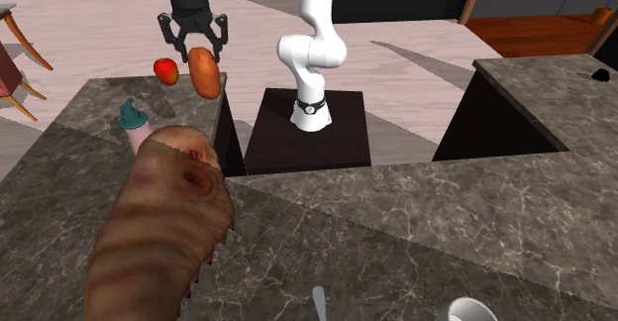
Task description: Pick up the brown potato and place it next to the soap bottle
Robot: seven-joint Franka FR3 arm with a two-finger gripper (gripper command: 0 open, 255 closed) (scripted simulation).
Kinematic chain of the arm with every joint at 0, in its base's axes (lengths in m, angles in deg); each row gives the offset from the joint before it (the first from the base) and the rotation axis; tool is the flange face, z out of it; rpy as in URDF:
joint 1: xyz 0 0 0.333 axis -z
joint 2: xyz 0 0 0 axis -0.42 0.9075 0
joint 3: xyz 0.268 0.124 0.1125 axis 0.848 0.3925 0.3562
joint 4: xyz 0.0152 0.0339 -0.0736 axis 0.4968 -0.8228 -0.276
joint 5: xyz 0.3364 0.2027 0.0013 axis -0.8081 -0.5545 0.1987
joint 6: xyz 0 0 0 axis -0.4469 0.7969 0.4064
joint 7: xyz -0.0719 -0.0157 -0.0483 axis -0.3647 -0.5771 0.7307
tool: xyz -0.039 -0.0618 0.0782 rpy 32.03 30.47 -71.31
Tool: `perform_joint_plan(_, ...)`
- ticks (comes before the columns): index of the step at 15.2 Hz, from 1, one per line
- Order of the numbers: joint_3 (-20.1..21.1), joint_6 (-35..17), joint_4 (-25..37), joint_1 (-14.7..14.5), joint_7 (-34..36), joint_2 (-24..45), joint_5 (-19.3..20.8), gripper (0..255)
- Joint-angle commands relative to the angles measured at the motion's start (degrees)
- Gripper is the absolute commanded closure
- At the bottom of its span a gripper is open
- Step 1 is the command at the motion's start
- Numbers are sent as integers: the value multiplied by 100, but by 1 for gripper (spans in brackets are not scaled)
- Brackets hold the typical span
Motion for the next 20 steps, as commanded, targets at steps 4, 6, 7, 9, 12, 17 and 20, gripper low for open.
perform_joint_plan(4, -519, 108, -10, 219, -674, -205, 234, 255)
perform_joint_plan(6, -729, 149, 35, 294, -941, -241, 319, 255)
perform_joint_plan(7, -838, 169, 67, 327, -1076, -251, 360, 255)
perform_joint_plan(9, -1063, 205, 149, 387, -1352, -250, 436, 255)
perform_joint_plan(12, -1410, 252, 313, 451, -1761, -206, 530, 255)
perform_joint_plan(17, -1458, -106, -144, 503, -1732, -312, 607, 255)
perform_joint_plan(20, -1495, -322, -404, 531, -1719, -360, 653, 255)
